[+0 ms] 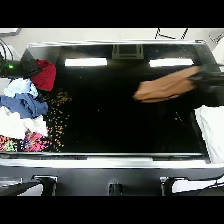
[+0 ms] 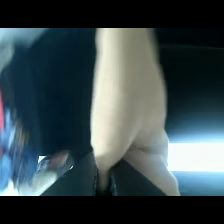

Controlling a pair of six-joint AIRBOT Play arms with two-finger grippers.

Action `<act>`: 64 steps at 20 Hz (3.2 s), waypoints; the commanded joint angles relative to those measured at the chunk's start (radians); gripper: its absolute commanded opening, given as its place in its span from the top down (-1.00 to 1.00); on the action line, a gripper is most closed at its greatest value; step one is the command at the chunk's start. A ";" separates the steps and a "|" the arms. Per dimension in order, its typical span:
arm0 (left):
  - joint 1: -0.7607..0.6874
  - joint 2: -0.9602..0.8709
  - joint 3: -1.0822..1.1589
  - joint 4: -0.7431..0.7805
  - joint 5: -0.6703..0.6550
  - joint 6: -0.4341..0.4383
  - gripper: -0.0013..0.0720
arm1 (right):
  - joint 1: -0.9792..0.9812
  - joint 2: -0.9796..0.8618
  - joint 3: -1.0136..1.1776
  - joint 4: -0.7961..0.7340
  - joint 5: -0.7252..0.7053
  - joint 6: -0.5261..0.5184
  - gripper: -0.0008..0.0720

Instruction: Fold the clothes and pants, and hang the long-sleeved shirts on hangers.

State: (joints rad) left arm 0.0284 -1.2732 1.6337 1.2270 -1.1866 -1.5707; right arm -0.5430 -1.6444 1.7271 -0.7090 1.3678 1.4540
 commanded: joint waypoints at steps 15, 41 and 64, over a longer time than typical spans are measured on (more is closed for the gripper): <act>-0.001 -0.001 0.000 0.000 0.053 0.001 0.90 | -0.608 0.137 0.182 -0.287 0.378 0.237 0.87; -0.100 -0.016 0.100 0.158 0.304 -0.044 0.91 | -0.421 0.261 0.064 -0.504 -0.171 0.071 -0.84; -0.194 -0.149 -0.172 0.362 -0.166 -0.105 -0.95 | 0.329 0.148 -0.131 -0.701 0.149 0.181 -0.93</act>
State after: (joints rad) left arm -0.1654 -1.4223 1.4643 1.5890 -1.3544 -1.6779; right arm -0.2169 -1.4952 1.5970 -1.4033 1.5158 1.6348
